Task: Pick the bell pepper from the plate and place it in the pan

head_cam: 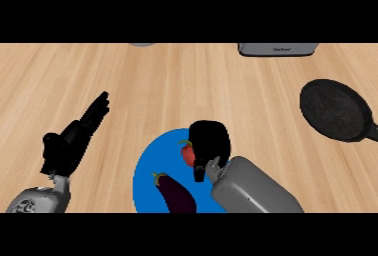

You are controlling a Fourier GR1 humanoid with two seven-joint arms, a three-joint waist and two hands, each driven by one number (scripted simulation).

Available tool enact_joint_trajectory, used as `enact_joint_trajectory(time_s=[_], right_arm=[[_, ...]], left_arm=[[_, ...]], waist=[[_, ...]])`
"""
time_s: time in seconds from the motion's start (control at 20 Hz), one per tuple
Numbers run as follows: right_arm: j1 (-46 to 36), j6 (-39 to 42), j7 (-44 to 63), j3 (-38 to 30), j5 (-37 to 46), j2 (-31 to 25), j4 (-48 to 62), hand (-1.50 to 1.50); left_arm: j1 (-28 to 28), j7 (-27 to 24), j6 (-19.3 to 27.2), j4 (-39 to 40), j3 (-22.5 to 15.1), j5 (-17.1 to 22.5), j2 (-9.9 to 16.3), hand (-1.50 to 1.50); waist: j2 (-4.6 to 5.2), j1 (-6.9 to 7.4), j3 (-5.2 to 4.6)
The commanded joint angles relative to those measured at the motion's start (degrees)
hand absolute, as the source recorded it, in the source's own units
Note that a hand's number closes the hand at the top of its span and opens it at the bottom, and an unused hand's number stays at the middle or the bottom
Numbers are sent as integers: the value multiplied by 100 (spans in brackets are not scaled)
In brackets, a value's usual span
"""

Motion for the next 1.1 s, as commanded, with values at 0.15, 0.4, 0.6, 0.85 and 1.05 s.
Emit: enact_joint_trajectory(time_s=[0.15, 0.4, 0.6, 0.85, 1.05], right_arm=[[92, -1816, 1140, -253, 1828, -421, -629, 150], [-4, -1821, 1677, -185, 3103, -514, -1451, 150], [603, -1940, 1483, -648, 3428, -771, -2025, 150], [918, -2273, 1185, -1331, 3705, -734, -2281, 150], [1459, -3296, 454, -2071, 3331, -861, -2211, 150]], left_arm=[[-126, 163, 11, 46, 101, 14, 33, 0], [162, 124, -202, -175, 162, 115, 203, 0], [119, -130, -87, -19, 26, -79, -26, 0], [-270, 251, -92, 4, 276, 104, -25, 0], [107, 13, -32, -180, -30, -163, -170, 0]], waist=[[-30, -143, -1], [-33, -15, -4], [17, -17, -1], [43, 22, 2], [51, 63, 7]])
